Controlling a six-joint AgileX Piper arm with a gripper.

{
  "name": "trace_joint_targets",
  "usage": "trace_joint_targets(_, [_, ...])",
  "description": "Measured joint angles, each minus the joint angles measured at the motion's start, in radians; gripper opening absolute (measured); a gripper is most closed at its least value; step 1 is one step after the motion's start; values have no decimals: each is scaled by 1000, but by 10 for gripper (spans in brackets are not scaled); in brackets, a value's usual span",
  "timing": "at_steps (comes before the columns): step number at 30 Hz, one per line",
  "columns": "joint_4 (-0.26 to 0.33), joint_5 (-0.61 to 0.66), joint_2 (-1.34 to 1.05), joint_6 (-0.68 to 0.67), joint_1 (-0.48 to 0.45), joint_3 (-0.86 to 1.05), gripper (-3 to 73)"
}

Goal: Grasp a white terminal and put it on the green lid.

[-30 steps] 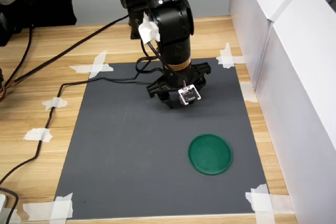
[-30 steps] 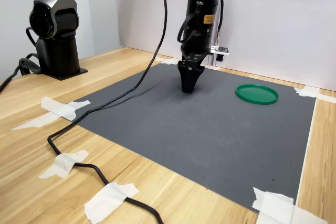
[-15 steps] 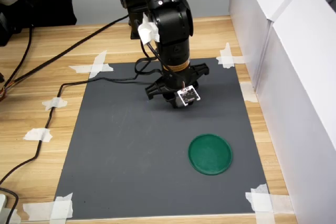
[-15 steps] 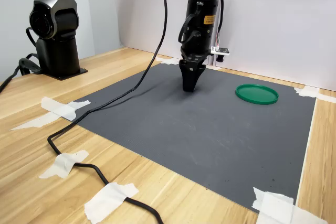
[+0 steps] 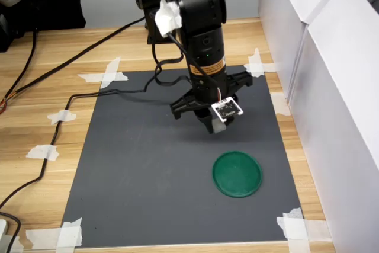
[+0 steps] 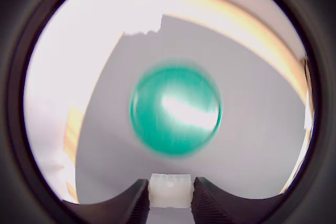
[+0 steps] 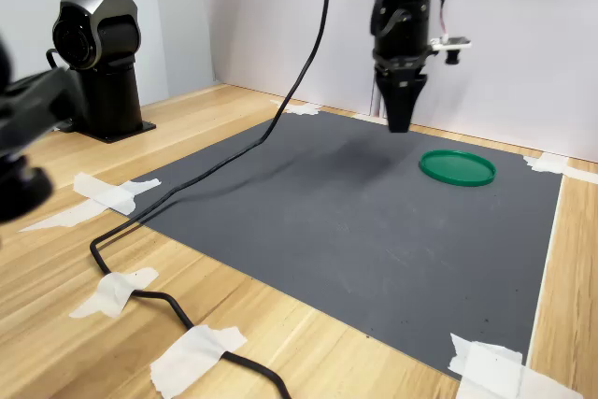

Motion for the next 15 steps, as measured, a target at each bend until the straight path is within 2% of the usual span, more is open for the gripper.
trace_joint_targets(7, [0, -3, 119, -2, 0, -173, 308])
trace_joint_targets(15, [-8, -1, 170, -14, 0, -186, 308])
